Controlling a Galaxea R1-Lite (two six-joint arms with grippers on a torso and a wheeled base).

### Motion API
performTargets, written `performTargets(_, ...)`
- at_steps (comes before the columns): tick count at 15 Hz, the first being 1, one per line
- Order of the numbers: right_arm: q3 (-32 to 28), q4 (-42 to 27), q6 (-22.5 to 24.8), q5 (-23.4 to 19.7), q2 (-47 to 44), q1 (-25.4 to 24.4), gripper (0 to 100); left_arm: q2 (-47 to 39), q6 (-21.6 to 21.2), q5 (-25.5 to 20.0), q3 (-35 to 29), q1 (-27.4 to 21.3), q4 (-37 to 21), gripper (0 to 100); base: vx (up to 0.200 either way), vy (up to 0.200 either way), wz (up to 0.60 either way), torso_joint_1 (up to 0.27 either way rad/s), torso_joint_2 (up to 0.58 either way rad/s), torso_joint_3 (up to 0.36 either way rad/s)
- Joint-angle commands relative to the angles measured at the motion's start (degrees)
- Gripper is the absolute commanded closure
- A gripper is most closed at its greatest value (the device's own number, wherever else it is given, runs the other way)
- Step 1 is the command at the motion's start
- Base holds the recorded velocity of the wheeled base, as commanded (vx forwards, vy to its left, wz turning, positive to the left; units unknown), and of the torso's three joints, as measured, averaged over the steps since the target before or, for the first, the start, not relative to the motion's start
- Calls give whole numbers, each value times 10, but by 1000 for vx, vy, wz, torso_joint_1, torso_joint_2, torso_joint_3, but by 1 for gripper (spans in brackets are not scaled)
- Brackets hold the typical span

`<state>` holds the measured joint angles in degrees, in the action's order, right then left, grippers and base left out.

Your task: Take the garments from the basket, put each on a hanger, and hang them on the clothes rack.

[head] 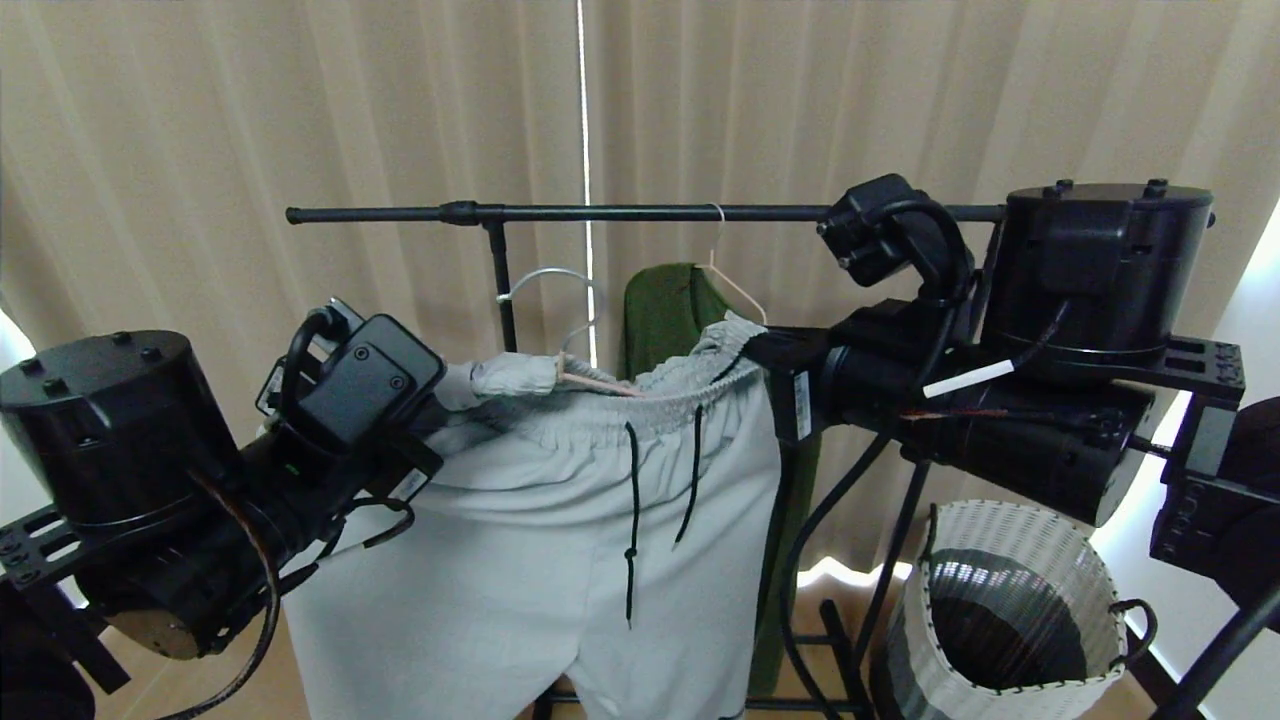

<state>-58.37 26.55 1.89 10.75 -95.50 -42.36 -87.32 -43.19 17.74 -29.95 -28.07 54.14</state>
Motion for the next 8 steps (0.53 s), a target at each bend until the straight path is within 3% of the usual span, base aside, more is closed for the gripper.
performTargets(1,5,-1,0,0,-3,-11,100,-5,1,8,-6,0,3,100,0,0,0,0,0,0)
performTargets(5,33,0,0,1,2,-10,100,0,6,26,-18,4,4,100,0,0,0,0,0,0)
performTargets(8,76,0,0,5,27,-9,100,-2,41,51,-49,25,4,100,0,0,0,0,0,0)
